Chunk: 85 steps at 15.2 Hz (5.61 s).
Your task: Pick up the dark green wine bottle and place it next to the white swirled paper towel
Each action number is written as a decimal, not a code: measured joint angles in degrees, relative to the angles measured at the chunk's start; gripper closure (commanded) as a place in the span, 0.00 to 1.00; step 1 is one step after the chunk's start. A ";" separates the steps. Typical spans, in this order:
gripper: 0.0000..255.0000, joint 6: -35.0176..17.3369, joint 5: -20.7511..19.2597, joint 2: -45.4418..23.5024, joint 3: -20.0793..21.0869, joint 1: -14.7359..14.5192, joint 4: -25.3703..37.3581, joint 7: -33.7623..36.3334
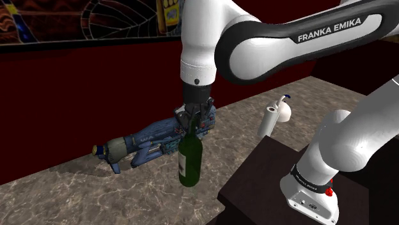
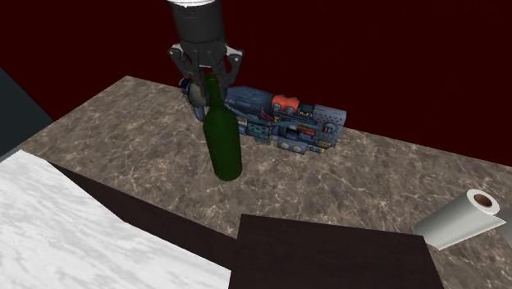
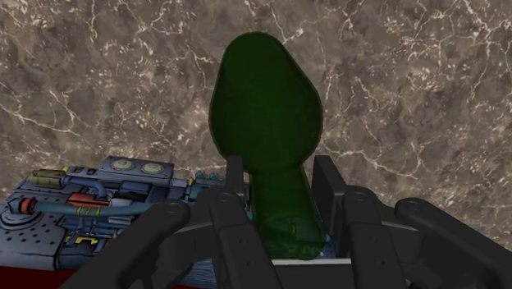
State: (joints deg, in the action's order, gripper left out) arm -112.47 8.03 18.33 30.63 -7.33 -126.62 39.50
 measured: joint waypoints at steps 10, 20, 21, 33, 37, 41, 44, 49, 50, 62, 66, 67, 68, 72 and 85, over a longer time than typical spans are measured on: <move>1.00 7.76 -0.05 1.13 -1.03 0.17 6.70 -0.28; 1.00 15.34 -0.70 0.46 -1.58 0.60 14.89 -0.03; 1.00 16.11 -0.75 0.36 -1.57 0.62 15.75 0.07; 1.00 25.59 -2.13 -2.53 -1.54 1.24 27.89 0.94; 1.00 28.53 -2.51 -3.41 -1.49 1.38 31.61 1.19; 1.00 31.95 -3.35 -5.44 -0.87 1.45 36.88 2.09; 1.00 34.46 -4.04 -6.97 -0.54 1.53 40.75 2.51; 1.00 39.14 -5.37 -9.85 0.26 1.50 47.96 3.43; 1.00 40.30 -5.86 -10.83 0.63 1.39 49.96 3.85; 1.00 42.51 -3.90 -5.32 -6.14 5.19 47.02 -6.11; 1.00 40.63 -3.29 -1.01 -11.27 7.04 40.78 -13.23; 1.00 39.90 -3.37 -0.27 -12.48 7.45 39.29 -14.97; 1.00 40.09 -3.46 0.55 -13.81 7.88 38.59 -16.74; 1.00 38.55 -4.22 3.01 -18.52 9.41 34.34 -23.29; 1.00 33.16 -8.28 3.15 -31.62 14.36 28.44 -41.82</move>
State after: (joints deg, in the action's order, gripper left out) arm -79.32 -0.25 21.49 -0.99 7.02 -98.17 -2.32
